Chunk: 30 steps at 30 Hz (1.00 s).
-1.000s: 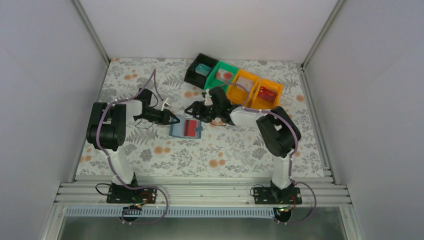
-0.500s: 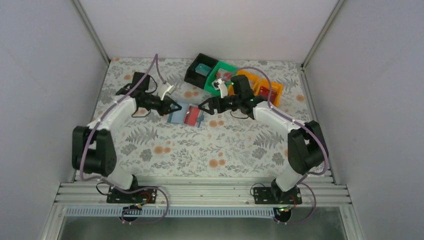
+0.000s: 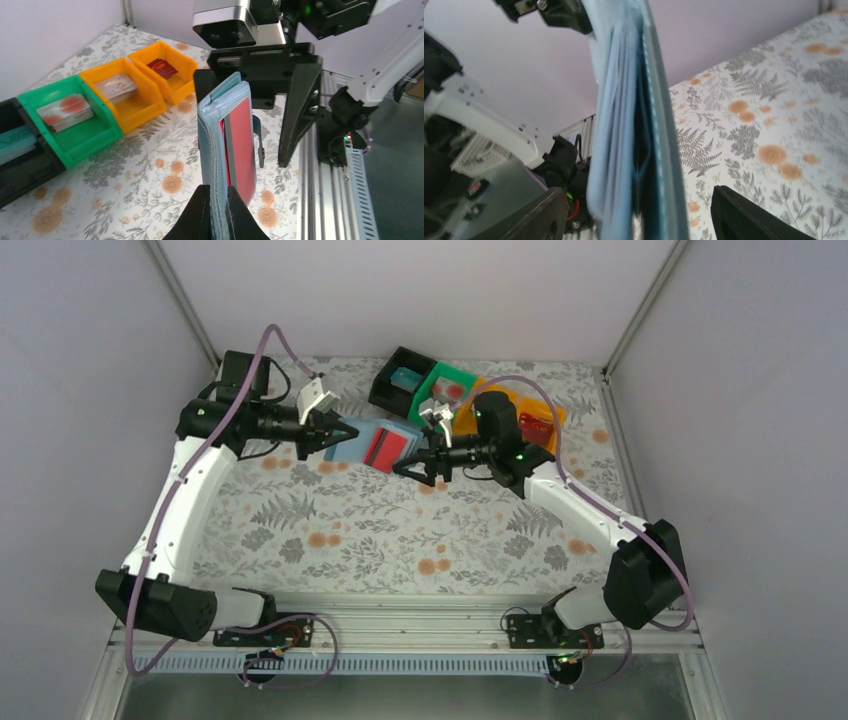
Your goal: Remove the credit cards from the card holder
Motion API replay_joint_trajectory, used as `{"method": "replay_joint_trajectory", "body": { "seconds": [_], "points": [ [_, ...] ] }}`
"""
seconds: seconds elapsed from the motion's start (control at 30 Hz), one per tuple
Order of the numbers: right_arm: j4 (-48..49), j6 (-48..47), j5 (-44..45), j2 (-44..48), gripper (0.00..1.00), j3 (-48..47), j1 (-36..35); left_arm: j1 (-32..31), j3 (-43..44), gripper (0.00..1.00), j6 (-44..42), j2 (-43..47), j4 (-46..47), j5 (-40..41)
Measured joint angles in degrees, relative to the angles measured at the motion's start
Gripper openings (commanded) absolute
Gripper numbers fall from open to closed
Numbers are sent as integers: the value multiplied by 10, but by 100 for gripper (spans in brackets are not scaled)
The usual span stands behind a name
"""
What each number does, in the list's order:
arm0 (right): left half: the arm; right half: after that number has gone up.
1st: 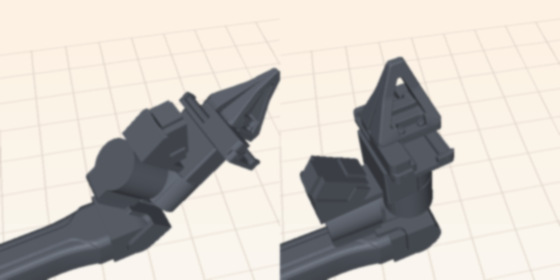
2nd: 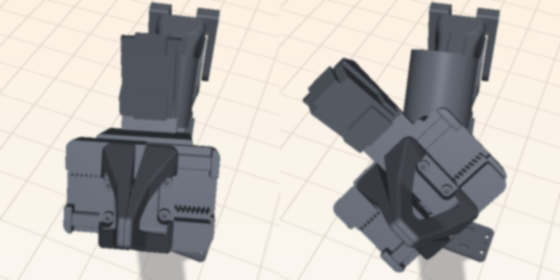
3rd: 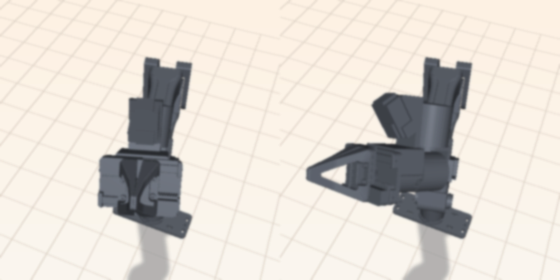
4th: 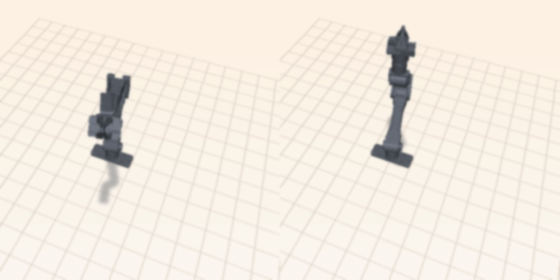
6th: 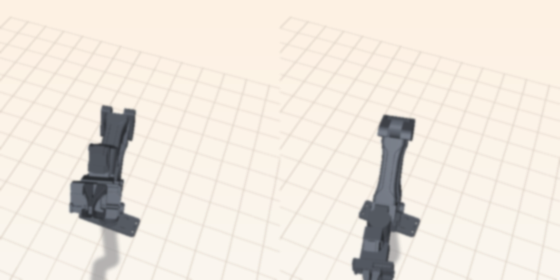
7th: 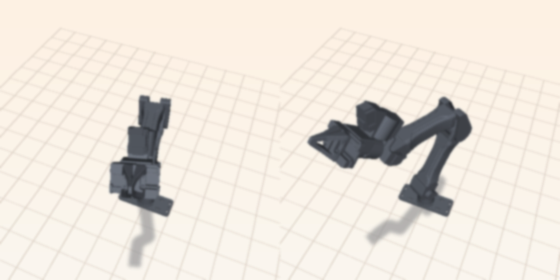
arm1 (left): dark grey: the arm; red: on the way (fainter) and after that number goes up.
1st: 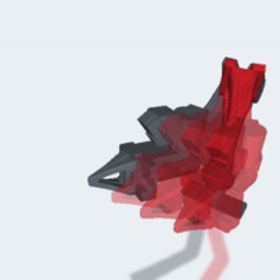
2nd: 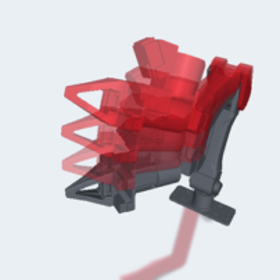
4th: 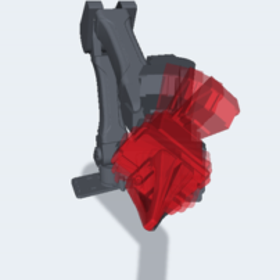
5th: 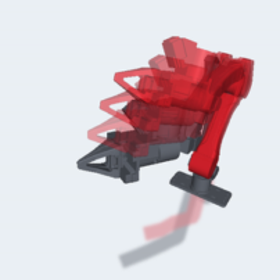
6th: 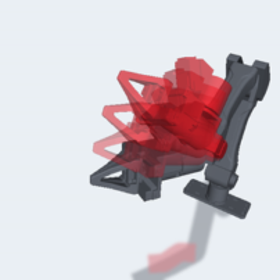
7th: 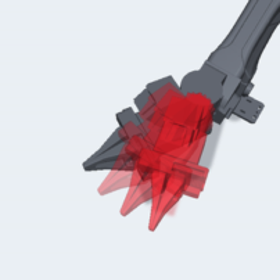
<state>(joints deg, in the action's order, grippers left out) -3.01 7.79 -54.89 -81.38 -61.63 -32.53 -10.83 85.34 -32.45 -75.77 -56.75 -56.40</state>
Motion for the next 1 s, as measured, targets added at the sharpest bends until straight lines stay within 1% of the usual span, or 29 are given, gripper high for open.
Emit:
{"method": "replay_joint_trajectory", "body": {
  "seconds": [0.07, 0.1, 0.13, 0.17, 0.2, 0.33, 0.37, 0.4, 0.43, 0.47, 0.5, 0.53, 0.63, 0.7, 0.8, 0.9, 1.0],
  "points": [
    [6, -5, -10, 0, 42, -9, -9, -3, 8, 2, -7, 8, -17, -9],
    [8, -6, -14, -1, 31, -14, -12, -3, 9, 2, -11, 12, -25, -11],
    [8, -7, -18, -1, 17, -18, -13, -3, 9, 2, -14, 15, -32, -12],
    [8, -5, -22, -1, 6, -23, -14, -3, 12, 2, -17, 17, -41, -13],
    [9, -7, -25, -1, 5, -25, -14, -3, 14, 2, -20, 18, -47, -13],
    [4, -11, -31, 0, 4, -32, -16, -3, 21, 3, -30, 18, -58, -14],
    [2, -12, -30, 0, 4, -32, -16, -3, 22, 8, -30, 18, -60, -14],
    [0, -12, -30, 0, 4, -32, -16, -3, 22, 30, -29, 18, -60, -14],
    [-2, -13, -30, 0, 4, -32, -16, -3, 21, 45, -25, 18, -59, -12],
    [-3, -13, -30, 0, 4, -32, -16, -3, 20, 64, -21, 18, -54, -9],
    [-9, -11, -28, 0, 4, -32, -16, -2, 17, 74, -10, 19, -43, -3],
    [-14, -9, -25, 0, 4, -32, -16, 0, 13, 76, 2, 19, -33, 6],
    [-57, 6, 3, -10, 4, -51, -16, 14, 3, 78, 38, 16, -4, 56],
    [-93, 25, 45, -31, 4, -85, -16, 31, 4, 79, 57, 8, 11, 85],
    [-142, 68, 140, -74, 4, -138, -16, 61, 23, 78, 78, -8, 21, 131],
    [-179, 101, 231, -95, 4, -144, -18, 71, 37, 74, 83, -3, 37, 167],
    [-209, 115, 288, -108, 4, -144, -24, 69, 37, 67, 82, 21, 47, 159]
  ]
}}
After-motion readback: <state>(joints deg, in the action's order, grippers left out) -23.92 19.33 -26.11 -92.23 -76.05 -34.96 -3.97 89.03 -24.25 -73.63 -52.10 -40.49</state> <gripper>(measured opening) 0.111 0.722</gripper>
